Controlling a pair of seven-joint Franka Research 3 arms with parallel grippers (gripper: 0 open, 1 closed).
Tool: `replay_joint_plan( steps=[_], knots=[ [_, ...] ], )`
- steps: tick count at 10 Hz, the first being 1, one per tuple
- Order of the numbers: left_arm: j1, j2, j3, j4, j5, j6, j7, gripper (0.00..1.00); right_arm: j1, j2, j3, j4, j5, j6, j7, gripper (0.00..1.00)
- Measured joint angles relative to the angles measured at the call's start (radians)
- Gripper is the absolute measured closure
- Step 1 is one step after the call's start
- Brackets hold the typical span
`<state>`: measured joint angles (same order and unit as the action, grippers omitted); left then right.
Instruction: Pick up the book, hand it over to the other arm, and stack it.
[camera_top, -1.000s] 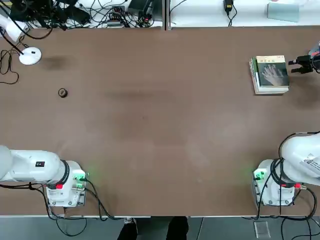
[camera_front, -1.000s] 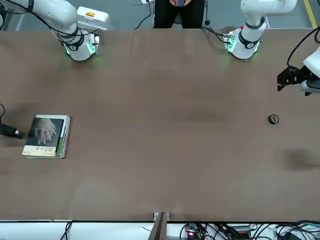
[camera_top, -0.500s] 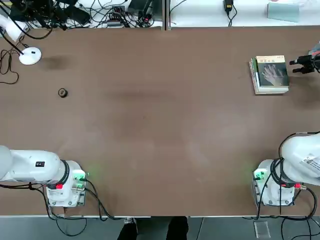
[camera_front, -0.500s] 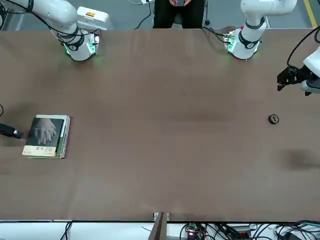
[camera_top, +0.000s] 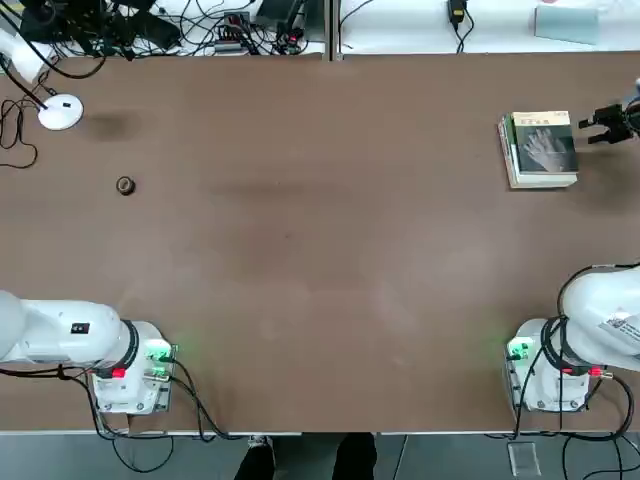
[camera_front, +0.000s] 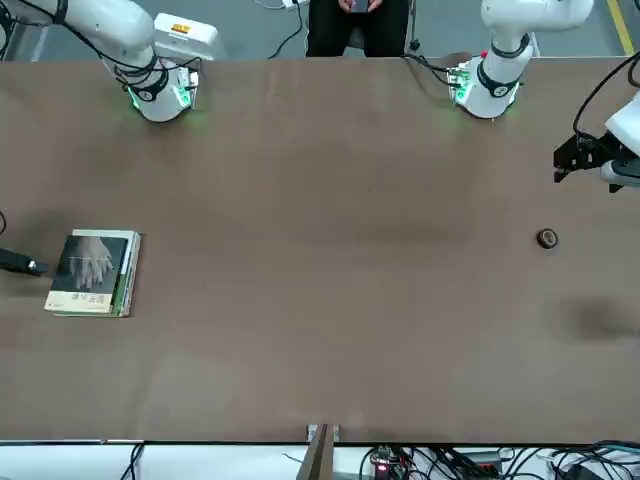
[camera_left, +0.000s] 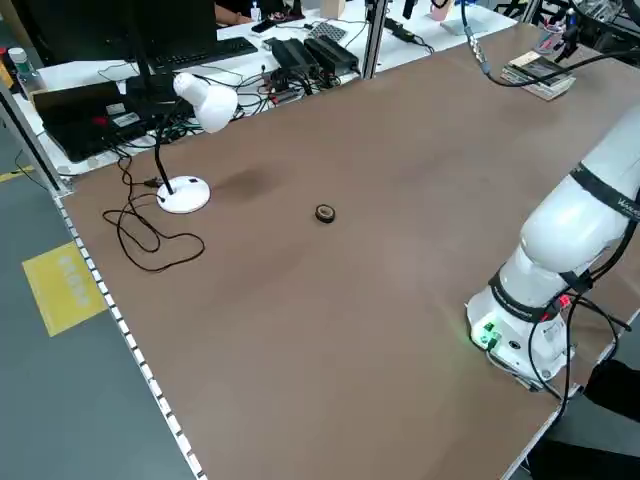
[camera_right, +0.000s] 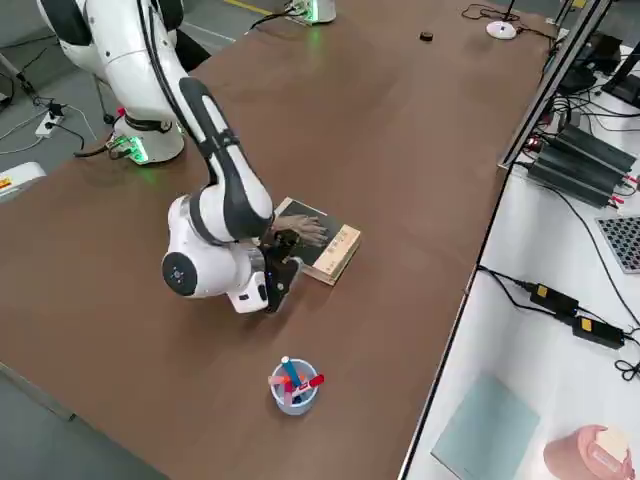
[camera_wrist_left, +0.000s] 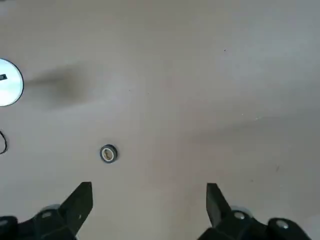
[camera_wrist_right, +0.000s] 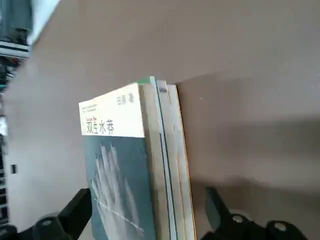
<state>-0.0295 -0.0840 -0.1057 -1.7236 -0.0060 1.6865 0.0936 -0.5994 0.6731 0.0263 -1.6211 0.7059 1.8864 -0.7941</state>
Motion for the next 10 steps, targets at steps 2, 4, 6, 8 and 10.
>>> replay_joint_plan(
  steps=[2,4,6,8,10],
  knots=[
    [0.000,0.000,0.000,-0.004,0.000,0.001,0.000,0.00,0.002,-0.048,0.044,0.006,-0.074,0.008,0.103,0.00],
    [0.000,-0.001,0.000,-0.005,0.000,0.002,0.000,0.00,0.017,-0.092,0.068,0.007,-0.134,0.010,0.186,0.00],
    [0.000,-0.001,0.000,-0.005,0.000,0.002,0.000,0.00,0.050,-0.122,0.073,0.008,-0.191,0.034,0.225,0.00],
    [0.000,-0.002,0.000,-0.005,0.000,0.002,0.000,0.00,0.078,-0.143,0.073,0.008,-0.282,0.083,0.241,0.00],
    [0.000,-0.002,0.000,-0.005,0.000,0.002,0.000,0.00,0.100,-0.154,0.074,0.007,-0.395,0.148,0.245,0.00]
  ],
)
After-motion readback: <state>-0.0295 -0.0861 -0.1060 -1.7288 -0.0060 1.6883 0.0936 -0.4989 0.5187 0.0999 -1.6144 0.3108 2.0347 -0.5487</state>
